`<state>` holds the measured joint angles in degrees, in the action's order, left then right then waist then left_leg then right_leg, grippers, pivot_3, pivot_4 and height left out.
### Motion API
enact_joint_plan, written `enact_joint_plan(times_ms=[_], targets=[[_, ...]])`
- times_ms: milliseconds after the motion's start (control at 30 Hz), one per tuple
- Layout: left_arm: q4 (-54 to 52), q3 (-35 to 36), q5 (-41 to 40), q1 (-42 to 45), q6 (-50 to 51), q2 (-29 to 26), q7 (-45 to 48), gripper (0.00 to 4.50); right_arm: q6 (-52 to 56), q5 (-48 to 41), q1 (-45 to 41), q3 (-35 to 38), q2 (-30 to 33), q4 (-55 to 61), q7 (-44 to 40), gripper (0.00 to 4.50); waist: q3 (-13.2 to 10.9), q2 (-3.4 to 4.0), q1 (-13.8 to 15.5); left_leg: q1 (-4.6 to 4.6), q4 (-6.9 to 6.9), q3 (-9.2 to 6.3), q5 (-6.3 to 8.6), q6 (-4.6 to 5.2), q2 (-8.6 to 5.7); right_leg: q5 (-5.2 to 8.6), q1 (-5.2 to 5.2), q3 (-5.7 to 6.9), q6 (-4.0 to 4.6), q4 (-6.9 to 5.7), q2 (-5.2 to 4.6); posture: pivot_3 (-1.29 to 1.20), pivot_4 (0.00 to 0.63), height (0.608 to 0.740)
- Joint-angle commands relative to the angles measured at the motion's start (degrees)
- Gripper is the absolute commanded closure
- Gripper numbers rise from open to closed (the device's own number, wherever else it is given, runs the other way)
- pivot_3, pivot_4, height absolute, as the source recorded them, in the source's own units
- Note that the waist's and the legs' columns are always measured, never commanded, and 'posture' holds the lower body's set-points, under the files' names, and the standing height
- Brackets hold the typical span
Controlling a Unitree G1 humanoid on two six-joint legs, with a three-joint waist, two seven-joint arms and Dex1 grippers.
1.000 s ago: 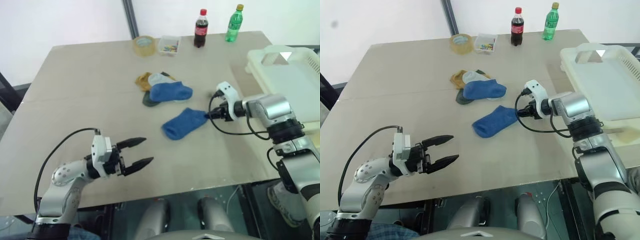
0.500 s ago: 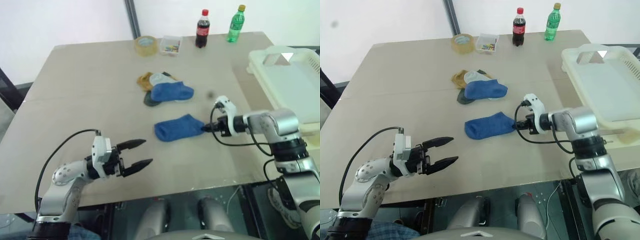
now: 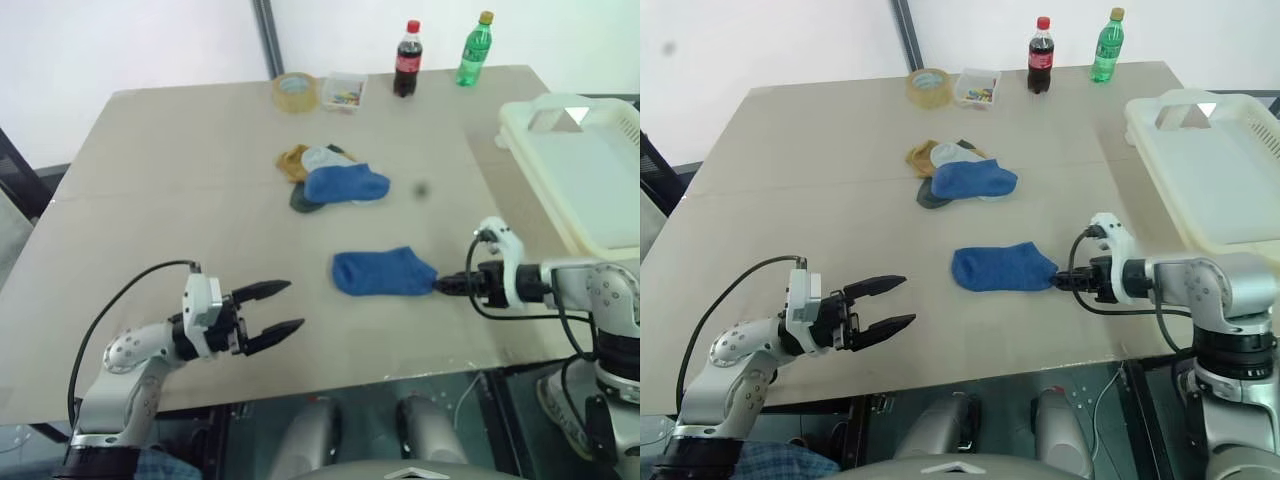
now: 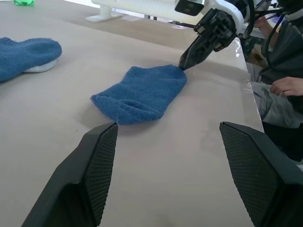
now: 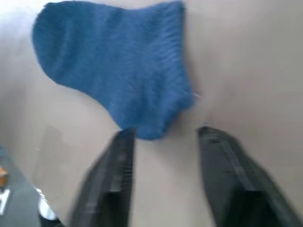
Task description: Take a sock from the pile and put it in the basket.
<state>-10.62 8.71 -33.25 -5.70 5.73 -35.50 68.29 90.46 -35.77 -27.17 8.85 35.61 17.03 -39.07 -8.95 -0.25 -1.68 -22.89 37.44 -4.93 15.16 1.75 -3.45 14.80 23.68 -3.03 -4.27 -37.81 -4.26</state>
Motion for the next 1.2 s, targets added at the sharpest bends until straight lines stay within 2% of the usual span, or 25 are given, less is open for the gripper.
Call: enact_joint_plan(times_ms=[33, 133, 333, 533, 733, 1200], targets=[[-1.8, 1.9, -1.0, 0.1, -0.3, -0.6, -0.6, 0.81, -5.0, -1.1, -0.7, -1.1, 6.0, 1.5, -3.4, 1.61, 0.0, 0.0, 0.0, 0.0, 0.0, 0.0, 0.0, 0.0, 0.0, 0.0, -0.01, 0.01, 0.0, 0.0, 0.0, 0.0, 0.15, 0.74], [-1.2, 3.0, -1.9, 1.4, 0.2, 0.3, -2.5, 0.81, -9.7, -0.5, -5.5, -1.1, 6.2, -3.0, -3.3, 1.61, 0.0, -0.01, -0.4, 0.02, 0.0, 0.01, 0.0, 0.01, 0.02, 0.0, -0.02, 0.0, 0.0, 0.01, 0.02, 0.0, 0.15, 0.74], [-1.3, 2.4, -1.5, 2.3, 0.4, 0.8, -3.2, 0.81, -24.9, 7.4, -20.8, -1.4, -9.8, -28.5, 7.9, 1.61, 0.0, -0.05, -0.9, 0.22, -0.01, 0.13, -0.01, -0.01, 0.17, 0.0, -0.08, -0.11, 0.0, -0.09, 0.2, 0.0, 0.15, 0.74], [-1.7, 3.3, -1.6, 2.3, 0.6, 0.6, -3.6, 0.81, -39.2, 10.9, -33.2, 2.6, -19.7, -52.9, 14.8, 1.61, 0.0, -0.04, -0.5, -0.06, -0.02, 0.18, -0.16, -0.27, 0.0, -0.01, 0.18, -0.13, 0.01, -0.07, 0.2, 0.0, 0.15, 0.74], [-2.0, 3.4, -1.4, 1.8, 0.6, 0.8, -4.0, 0.81, -46.0, 13.5, -38.8, 0.8, -23.2, -65.0, 12.5, 1.61, 0.0, -0.03, -0.8, -0.07, -0.03, 0.17, -0.16, -0.27, -0.03, -0.01, 0.19, -0.08, 0.01, -0.05, 0.19, 0.0, 0.15, 0.74], [-2.9, 5.5, -1.0, 0.6, 0.5, 1.7, -8.9, 0.81, -59.8, 18.3, -44.2, 1.7, -28.3, -81.1, 12.2, 1.61, 0.0, -0.01, -2.1, -0.01, -0.03, 0.18, -0.17, -0.28, -0.01, -0.01, 0.19, -0.1, 0.01, -0.15, 0.22, 0.0, 0.15, 0.74]])
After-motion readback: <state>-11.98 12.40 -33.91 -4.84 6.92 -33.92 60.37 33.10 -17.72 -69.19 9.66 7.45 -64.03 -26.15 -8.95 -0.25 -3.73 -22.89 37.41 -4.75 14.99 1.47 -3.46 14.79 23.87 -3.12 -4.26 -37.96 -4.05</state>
